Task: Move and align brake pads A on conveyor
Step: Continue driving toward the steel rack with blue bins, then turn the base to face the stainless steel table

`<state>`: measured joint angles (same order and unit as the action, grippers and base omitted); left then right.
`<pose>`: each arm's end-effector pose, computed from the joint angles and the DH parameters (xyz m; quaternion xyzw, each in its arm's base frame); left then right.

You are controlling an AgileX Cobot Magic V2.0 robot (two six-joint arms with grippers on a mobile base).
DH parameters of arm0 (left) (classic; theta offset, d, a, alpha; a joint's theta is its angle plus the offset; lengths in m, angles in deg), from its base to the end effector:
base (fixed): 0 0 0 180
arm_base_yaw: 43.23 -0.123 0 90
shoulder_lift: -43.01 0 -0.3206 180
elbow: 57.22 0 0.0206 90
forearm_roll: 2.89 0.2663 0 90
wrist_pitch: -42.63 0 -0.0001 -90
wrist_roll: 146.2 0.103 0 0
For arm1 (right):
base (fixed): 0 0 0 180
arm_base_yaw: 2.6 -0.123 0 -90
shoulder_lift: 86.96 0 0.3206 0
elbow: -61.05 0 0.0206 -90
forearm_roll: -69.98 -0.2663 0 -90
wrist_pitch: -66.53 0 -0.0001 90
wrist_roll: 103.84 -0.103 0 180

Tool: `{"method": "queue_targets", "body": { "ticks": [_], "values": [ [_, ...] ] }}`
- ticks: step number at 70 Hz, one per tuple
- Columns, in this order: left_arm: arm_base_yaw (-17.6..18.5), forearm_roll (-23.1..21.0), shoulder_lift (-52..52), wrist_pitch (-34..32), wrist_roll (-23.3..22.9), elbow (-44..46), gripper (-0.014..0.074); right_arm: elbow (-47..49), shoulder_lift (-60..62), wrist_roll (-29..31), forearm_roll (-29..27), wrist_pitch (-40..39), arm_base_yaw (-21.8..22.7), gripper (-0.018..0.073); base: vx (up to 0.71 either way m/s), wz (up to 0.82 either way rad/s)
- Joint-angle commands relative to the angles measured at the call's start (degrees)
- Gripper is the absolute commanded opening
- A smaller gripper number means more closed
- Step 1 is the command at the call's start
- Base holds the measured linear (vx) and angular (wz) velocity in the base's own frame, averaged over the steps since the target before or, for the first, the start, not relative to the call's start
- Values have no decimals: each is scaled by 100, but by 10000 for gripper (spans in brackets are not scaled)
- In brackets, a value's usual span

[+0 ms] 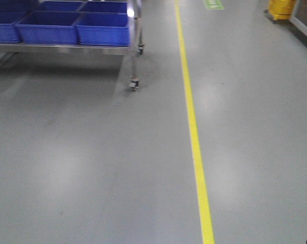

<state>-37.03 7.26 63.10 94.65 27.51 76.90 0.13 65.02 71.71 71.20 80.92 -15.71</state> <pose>0.0255 0.0116 0.3131 0.0101 0.8538 0.0315 0.5196 0.0810 0.0183 0.2753 -0.0656 0.7816 0.0863 0.6142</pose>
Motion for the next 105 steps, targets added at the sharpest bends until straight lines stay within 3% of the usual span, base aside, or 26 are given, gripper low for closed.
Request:
{"method": "queue_targets", "body": {
  "ticks": [1,51,105],
  "values": [
    [42,41,78,-396,-48,167,-6,167,-41,41,48,-407,10,-1,9,48],
    [42,41,78,-396,-48,167,-6,167,-41,41,48,-407,10,-1,5,88],
    [42,41,78,-396,-48,167,-6,167,-41,41,48,-407,10,-1,3,59]
  ]
}}
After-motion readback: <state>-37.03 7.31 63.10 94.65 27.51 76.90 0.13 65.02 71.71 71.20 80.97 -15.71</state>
